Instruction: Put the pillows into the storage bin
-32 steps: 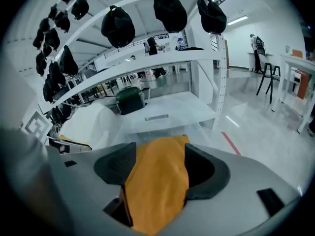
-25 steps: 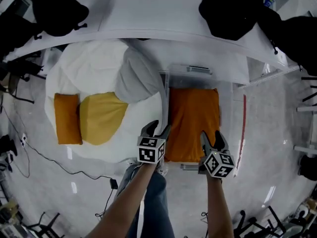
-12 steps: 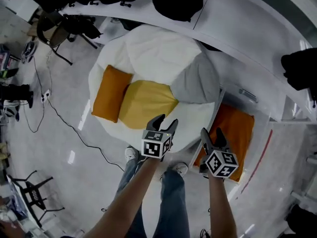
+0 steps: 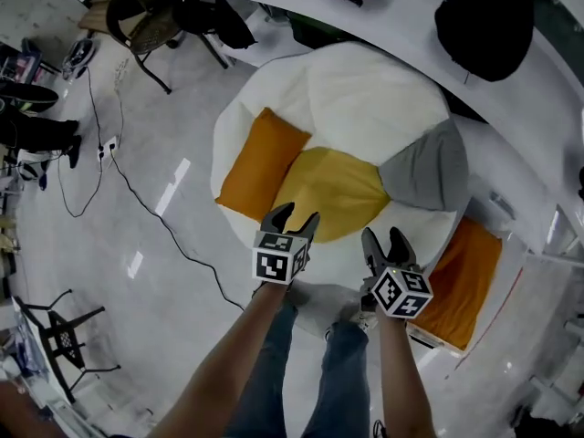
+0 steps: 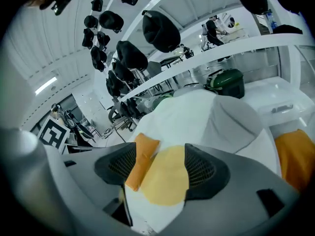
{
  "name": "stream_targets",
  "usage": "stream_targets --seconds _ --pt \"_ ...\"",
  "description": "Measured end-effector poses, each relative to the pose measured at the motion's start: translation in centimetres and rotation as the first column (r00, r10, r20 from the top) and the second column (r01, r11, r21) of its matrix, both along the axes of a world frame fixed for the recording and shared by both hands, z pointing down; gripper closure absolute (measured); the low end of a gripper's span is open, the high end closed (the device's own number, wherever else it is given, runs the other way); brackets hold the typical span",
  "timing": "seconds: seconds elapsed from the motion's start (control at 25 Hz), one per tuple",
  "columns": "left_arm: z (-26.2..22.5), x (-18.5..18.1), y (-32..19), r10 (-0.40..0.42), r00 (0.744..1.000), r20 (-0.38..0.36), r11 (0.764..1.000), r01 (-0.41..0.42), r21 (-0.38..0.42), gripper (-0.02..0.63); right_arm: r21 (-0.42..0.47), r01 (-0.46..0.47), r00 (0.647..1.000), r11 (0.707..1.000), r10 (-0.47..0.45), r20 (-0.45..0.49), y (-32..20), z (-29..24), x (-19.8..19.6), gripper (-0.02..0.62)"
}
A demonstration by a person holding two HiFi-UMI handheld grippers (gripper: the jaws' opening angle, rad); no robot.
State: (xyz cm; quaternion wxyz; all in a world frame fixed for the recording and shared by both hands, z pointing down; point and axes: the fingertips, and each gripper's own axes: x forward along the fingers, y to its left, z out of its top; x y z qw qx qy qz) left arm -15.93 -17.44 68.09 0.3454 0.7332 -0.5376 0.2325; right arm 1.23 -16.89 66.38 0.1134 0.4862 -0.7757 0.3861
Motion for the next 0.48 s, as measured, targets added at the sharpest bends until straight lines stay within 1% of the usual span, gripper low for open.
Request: stream_targets --seconds 0.24,0.36,0.48 --pt "2.9 -10.5 -2.9 0.015 1.0 0.017 0.999 -0.015 -0.04 0.365 -0.036 0.034 0.999 0.999 -0.034 0.0 -3.3 2.8 -11.2 0.307" --pt "4.6 -15.2 -4.5 0.03 0.999 0.031 0.998 -0.028 -0.055 0.362 -0.054 0.038 0.999 0.998 -0.037 0.007 -4.9 4.6 -16.0 0.307" --pt "6.6 -19.0 -6.0 0.042 0.998 0.04 0.997 -0.039 -0.07 0.356 -0.08 0.049 0.999 0.996 -0.048 0.015 -6.1 7.1 -20.1 0.307"
